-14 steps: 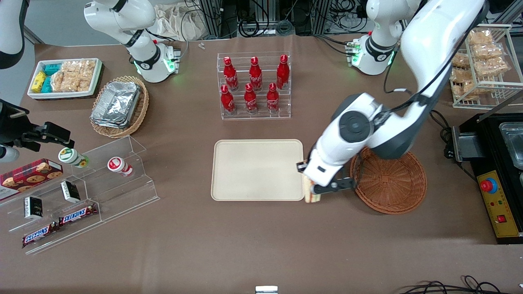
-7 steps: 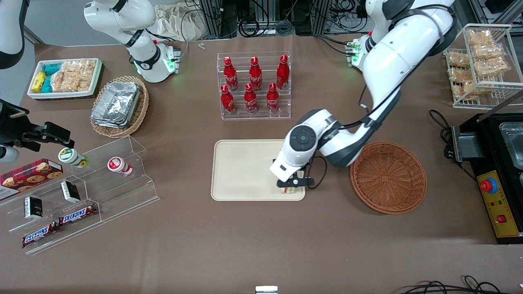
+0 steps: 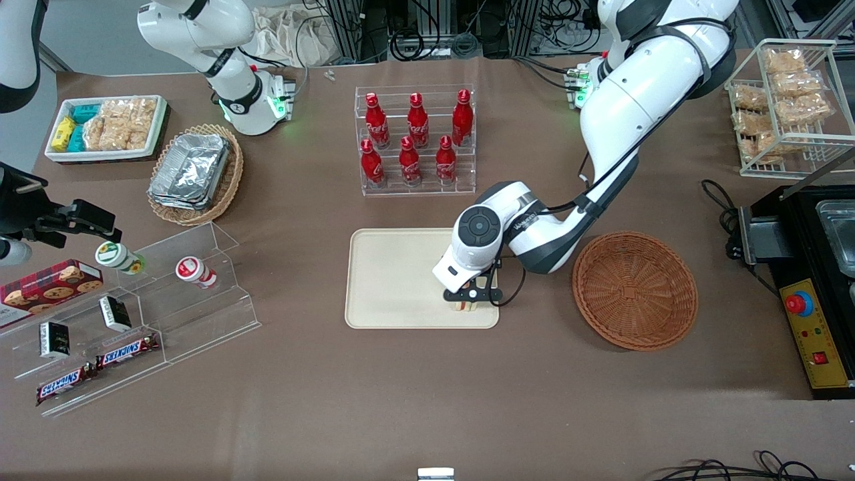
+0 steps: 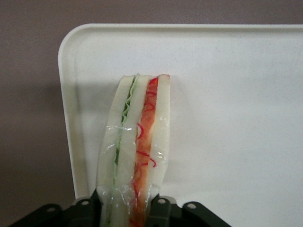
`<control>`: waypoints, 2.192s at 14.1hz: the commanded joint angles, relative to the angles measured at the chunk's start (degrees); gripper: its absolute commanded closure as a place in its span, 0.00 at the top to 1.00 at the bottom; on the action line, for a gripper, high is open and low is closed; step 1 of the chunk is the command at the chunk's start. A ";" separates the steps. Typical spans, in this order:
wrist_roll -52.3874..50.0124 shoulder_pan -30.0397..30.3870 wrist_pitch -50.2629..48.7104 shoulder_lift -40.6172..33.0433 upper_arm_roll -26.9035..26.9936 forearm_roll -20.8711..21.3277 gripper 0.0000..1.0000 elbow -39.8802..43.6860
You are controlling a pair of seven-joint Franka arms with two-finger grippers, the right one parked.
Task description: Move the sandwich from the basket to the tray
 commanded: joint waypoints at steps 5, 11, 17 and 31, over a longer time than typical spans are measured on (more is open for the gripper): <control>-3.71 3.18 -9.89 -11.30 0.06 -2.15 1.00 2.57; 2.05 15.29 -14.46 -21.59 -0.38 -7.95 0.98 2.22; 5.84 24.54 -16.56 -27.93 -0.21 -11.04 0.98 1.95; 47.66 14.51 -14.73 -51.14 32.32 -31.51 1.00 -18.89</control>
